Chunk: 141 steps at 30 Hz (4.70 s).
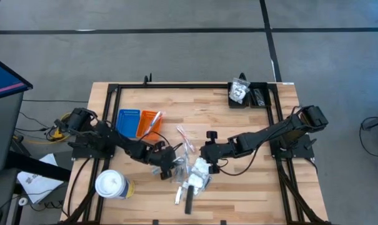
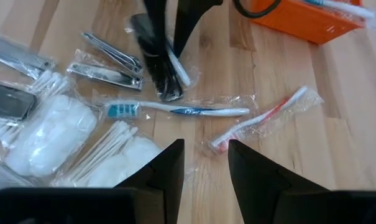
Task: Pick & Place Travel size toiletries
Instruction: Put the blue toothbrush into the orange bin
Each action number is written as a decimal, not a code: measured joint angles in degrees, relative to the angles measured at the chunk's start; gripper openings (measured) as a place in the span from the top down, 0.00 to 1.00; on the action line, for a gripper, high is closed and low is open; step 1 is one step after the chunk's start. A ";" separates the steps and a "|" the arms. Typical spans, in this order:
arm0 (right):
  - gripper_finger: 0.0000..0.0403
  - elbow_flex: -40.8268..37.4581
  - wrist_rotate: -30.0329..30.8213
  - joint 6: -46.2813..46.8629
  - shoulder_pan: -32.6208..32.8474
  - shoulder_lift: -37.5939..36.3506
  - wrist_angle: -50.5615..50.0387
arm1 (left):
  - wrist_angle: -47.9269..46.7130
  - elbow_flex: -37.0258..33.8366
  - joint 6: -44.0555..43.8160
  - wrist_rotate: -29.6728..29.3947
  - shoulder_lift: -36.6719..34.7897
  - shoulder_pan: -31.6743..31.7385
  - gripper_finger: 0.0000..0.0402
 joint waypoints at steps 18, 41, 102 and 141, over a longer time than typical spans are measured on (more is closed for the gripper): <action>0.71 -1.29 -0.01 -3.88 -1.47 1.27 -0.91 | -0.90 -0.40 -6.46 -4.08 -7.86 2.24 0.97; 0.71 -6.19 0.04 -4.71 -3.76 1.29 0.76 | -20.17 -1.41 -35.06 -37.94 -25.26 17.87 0.98; 0.71 -6.21 -0.02 -3.81 -3.72 1.31 2.36 | -25.48 -3.06 -31.69 -31.48 -22.49 19.21 0.97; 0.71 -6.21 -0.02 -3.74 -4.11 1.31 2.74 | -22.33 -3.09 -19.79 -18.17 -20.76 29.10 1.00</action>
